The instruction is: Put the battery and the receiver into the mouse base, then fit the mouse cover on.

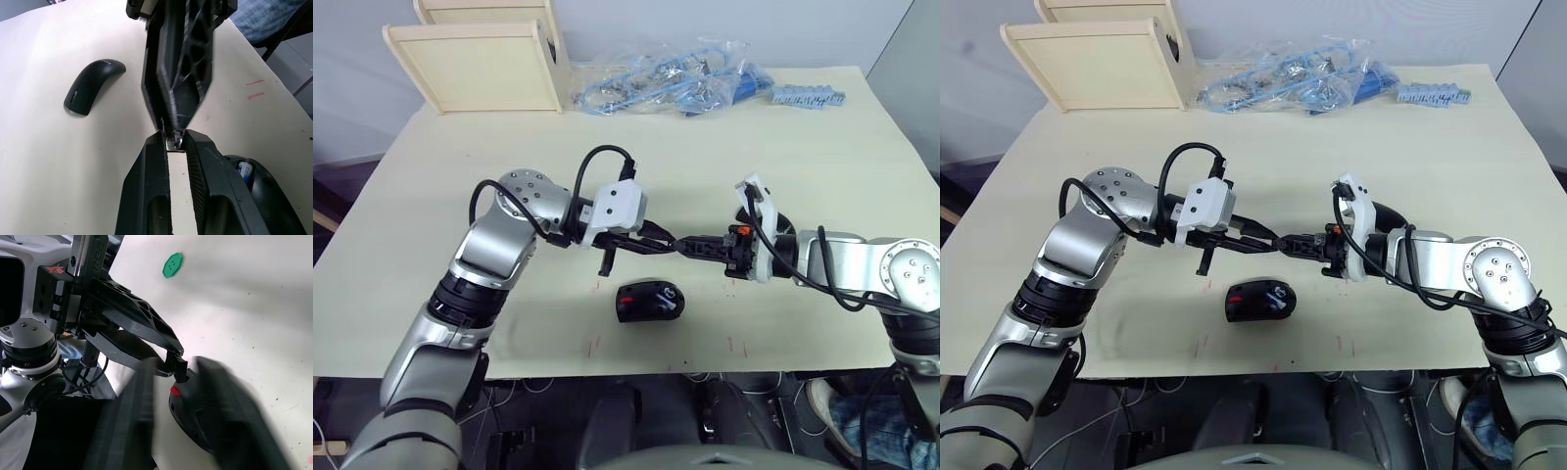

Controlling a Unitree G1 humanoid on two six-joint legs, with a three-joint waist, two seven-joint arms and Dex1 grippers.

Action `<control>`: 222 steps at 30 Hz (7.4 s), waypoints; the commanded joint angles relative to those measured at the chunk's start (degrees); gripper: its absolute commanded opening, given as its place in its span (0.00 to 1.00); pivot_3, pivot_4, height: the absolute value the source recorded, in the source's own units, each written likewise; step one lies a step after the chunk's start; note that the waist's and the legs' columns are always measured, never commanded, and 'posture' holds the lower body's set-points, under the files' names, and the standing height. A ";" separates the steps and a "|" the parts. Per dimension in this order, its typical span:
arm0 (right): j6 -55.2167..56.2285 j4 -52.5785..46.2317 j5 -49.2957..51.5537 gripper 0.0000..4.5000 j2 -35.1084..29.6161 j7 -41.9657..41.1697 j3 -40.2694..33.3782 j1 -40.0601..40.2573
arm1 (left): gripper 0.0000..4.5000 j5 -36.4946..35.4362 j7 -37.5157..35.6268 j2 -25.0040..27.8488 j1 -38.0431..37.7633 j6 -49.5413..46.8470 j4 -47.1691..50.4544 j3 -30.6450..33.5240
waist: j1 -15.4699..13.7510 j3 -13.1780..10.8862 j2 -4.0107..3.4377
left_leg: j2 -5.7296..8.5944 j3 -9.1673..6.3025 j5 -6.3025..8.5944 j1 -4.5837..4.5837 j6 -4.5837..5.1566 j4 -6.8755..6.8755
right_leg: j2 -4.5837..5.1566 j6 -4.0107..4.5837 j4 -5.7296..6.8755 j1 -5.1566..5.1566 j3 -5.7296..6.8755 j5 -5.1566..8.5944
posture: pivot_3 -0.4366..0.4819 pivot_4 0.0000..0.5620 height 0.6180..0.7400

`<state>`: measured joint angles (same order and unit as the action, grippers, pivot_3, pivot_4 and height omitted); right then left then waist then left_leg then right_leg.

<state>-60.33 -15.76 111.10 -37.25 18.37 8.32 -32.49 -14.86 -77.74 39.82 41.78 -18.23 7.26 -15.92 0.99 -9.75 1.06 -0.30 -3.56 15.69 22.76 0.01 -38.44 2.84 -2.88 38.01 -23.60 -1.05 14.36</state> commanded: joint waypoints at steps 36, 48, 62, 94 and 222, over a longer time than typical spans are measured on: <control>0.13 -1.02 1.89 0.00 -0.87 -1.43 -0.53 -0.05 | 0.53 -5.91 3.42 -1.70 -0.50 -9.10 4.12 3.43 | 0.02 0.00 0.00 | 0.00 -0.01 0.00 0.01 0.00 0.00 | 0.00 0.00 0.00 0.00 0.00 0.00 | 0.48 0.27 1.00; -1.35 -3.58 1.23 0.00 -9.10 -5.45 -3.02 5.20 | 0.98 -14.44 8.15 0.46 -11.49 -18.45 10.50 10.72 | 0.00 0.00 0.00 | -0.02 -0.01 0.00 0.02 0.00 0.00 | 0.00 0.00 -0.01 -0.02 0.01 0.00 | 0.48 0.27 1.00; 0.66 -13.98 -16.60 0.00 -15.28 -27.27 -14.78 23.69 | 0.98 -12.45 7.07 3.54 -28.19 -7.23 10.27 12.52 | -0.26 0.01 -0.01 | -0.03 0.02 0.00 -0.04 0.00 -0.01 | -0.01 0.00 0.00 0.02 -0.02 0.00 | 0.48 0.27 1.00; 6.81 -18.22 -36.99 0.00 -12.41 -46.86 -24.17 41.62 | 0.98 -1.79 7.53 -0.26 -29.06 8.25 -0.87 6.48 | -0.33 0.01 -0.01 | -0.03 0.08 0.00 -0.10 0.00 0.00 | -0.01 -0.01 -0.01 0.06 -0.07 0.00 | 0.48 0.27 1.00; -18.09 28.18 -90.76 0.00 6.67 -81.68 47.62 -49.62 | 0.65 8.71 19.30 -13.10 -15.16 1.78 -10.72 -2.84 | -0.21 0.07 -0.19 | 0.15 -0.09 -0.01 -0.01 -0.01 -0.16 | 0.12 -0.06 0.19 -0.04 0.06 -0.06 | 0.48 0.27 1.00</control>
<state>-78.54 12.76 21.35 -30.63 -62.67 55.90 -81.86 -7.33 -59.74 27.16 27.15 -15.94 -3.22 -18.23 0.78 -9.68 0.86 -0.14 -3.65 15.68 22.74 0.00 -38.61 2.96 -2.94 38.20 -23.64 -0.99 14.30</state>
